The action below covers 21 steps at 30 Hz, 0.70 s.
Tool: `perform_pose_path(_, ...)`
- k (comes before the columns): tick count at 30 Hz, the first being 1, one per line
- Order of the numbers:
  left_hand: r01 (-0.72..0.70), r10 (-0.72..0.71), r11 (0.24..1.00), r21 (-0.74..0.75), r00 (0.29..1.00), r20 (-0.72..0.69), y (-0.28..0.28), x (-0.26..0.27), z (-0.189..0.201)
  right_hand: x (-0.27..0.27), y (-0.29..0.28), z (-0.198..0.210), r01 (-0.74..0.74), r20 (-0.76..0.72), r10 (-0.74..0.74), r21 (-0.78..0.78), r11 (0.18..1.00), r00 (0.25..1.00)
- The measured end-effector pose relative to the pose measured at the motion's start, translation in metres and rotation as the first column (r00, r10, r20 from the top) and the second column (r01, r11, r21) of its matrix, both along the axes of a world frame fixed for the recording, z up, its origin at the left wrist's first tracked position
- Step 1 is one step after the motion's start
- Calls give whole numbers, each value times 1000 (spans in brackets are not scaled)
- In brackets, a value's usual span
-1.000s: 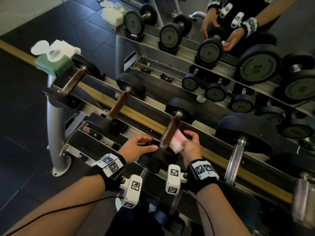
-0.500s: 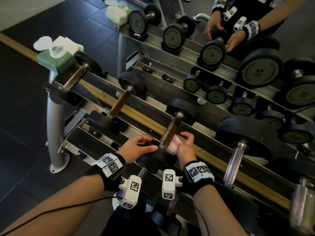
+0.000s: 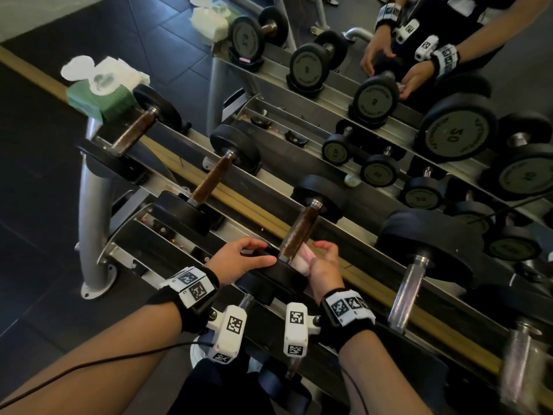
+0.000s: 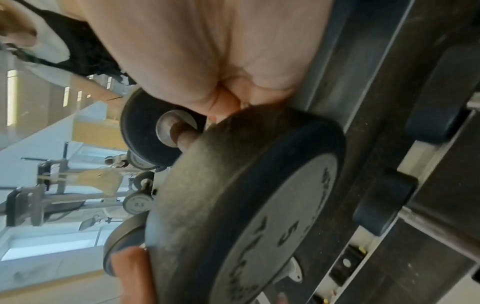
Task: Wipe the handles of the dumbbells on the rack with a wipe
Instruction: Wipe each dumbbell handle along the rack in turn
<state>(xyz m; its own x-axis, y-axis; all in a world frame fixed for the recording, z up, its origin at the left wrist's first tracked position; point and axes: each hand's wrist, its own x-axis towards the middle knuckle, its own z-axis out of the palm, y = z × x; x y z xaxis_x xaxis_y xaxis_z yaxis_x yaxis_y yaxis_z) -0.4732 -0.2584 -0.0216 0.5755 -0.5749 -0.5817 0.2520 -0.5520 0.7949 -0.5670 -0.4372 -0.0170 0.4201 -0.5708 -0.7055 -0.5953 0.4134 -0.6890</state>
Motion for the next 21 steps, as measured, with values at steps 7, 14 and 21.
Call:
perform_pose_path(7,-40,40,999,-28,999,-6,0,-5,-1,8,-38,30,-251,-64,243,-246,936,968)
perform_pose_path(14,-102,101,994,-46,995,-9,3,-9,-3,36,-57,72,-602,89,642,-273,751,761)
perform_pose_path(21,-152,153,987,-59,988,11,5,-15,-2,85,-59,80,-754,-151,872,-584,301,465)
